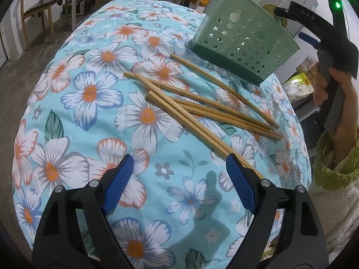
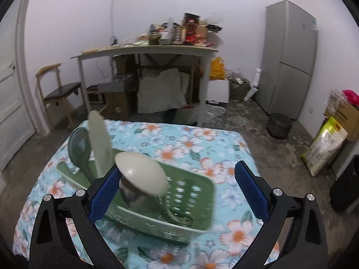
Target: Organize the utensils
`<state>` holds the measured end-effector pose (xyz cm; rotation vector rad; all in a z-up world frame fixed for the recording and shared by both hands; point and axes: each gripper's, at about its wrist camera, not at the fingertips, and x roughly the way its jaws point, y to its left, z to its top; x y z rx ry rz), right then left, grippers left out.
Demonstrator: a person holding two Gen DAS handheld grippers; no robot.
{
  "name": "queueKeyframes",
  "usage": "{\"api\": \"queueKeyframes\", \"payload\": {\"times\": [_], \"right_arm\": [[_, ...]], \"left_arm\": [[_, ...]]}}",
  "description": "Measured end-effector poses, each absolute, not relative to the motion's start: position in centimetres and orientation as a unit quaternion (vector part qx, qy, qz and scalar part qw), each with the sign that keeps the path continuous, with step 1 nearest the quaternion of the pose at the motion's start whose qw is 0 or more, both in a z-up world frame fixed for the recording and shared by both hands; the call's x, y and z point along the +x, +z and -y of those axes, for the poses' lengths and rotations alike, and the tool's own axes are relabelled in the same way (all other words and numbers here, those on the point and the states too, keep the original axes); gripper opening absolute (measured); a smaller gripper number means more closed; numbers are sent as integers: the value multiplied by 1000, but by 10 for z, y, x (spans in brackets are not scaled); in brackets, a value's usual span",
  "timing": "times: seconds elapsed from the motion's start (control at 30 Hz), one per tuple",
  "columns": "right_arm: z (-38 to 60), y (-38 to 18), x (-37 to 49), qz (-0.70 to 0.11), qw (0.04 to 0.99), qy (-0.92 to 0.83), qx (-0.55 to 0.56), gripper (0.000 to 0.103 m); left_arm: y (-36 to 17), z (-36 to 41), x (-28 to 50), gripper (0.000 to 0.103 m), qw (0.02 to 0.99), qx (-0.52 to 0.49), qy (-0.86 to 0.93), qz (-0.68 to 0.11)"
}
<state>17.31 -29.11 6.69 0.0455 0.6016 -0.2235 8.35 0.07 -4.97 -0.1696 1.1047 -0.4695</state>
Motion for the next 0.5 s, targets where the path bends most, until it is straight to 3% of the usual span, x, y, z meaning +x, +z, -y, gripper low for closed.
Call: {"api": "queueKeyframes", "payload": {"times": [0.5], "right_arm": [[339, 63, 125, -276, 944, -129, 130, 96]], "left_arm": [[-50, -1, 79, 83, 823, -81, -221, -517]]}}
